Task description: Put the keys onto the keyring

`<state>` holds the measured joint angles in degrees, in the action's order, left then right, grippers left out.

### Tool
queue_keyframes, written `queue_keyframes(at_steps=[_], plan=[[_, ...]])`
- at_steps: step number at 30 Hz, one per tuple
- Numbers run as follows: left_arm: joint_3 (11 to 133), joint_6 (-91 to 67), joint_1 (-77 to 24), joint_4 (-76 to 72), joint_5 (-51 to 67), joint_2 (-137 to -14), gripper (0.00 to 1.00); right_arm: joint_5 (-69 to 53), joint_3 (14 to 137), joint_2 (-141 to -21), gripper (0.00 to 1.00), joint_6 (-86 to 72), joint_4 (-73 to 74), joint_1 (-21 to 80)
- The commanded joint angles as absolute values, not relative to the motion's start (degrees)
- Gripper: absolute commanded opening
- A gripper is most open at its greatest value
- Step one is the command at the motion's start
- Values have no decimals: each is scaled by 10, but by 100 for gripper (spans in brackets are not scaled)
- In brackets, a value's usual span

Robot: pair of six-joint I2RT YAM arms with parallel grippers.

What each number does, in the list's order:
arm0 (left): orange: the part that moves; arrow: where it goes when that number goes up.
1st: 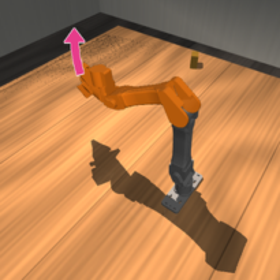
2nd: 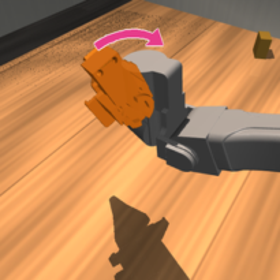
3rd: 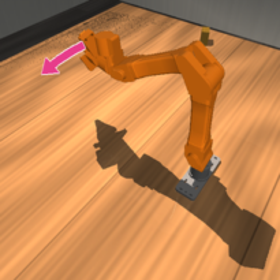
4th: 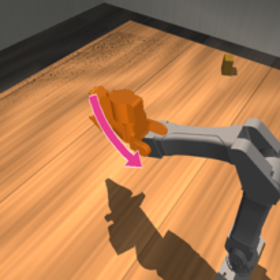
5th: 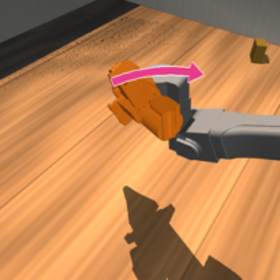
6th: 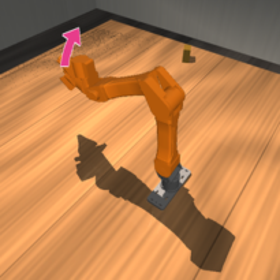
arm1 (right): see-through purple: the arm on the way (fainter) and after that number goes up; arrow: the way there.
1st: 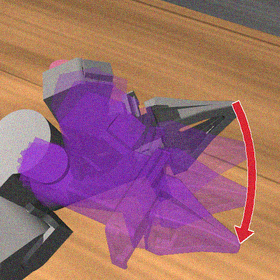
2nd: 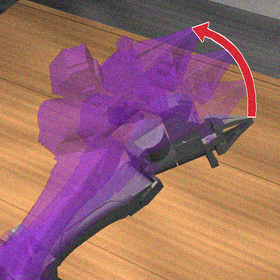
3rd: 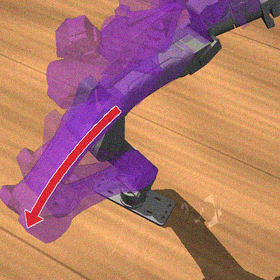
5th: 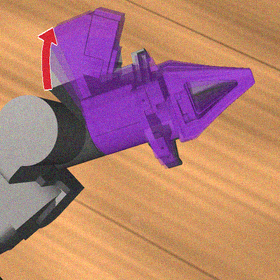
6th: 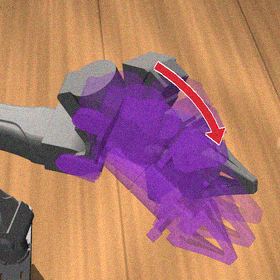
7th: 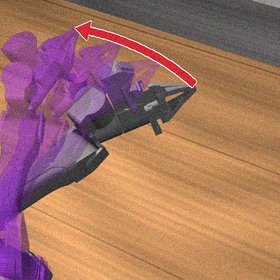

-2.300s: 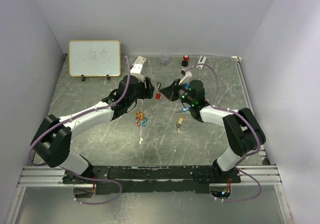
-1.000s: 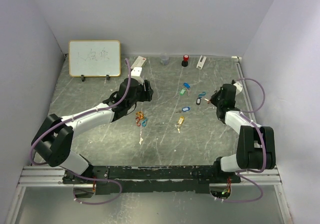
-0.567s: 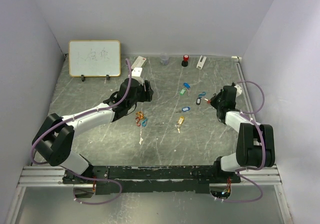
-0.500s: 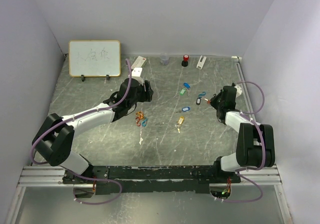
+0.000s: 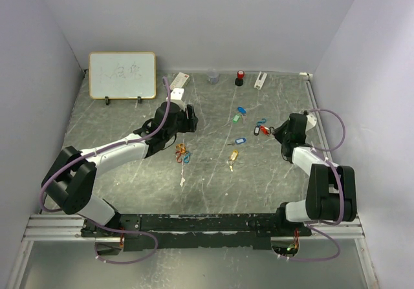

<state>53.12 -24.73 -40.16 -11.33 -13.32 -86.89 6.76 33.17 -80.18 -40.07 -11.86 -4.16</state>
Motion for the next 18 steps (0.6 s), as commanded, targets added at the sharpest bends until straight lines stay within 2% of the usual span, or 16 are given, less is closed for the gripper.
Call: queue_keyframes(at_steps=[1,11,13,15,18], plan=[[526,-251,-401,-135,-133,-861,70,80,324,-772,27,-392,-129,-48],[542,-256,-401,-126,-120,-879,71,-65,385,-845,34,-307,-177,-16],[543,-256,-401,-127,-116,-881,72,-75,398,-859,37,-292,-187,1],[543,-257,-401,-124,-116,-883,79,-72,417,-877,43,-279,-188,21],[543,-257,-401,-125,-116,-884,84,-70,459,-917,45,-269,-174,43]])
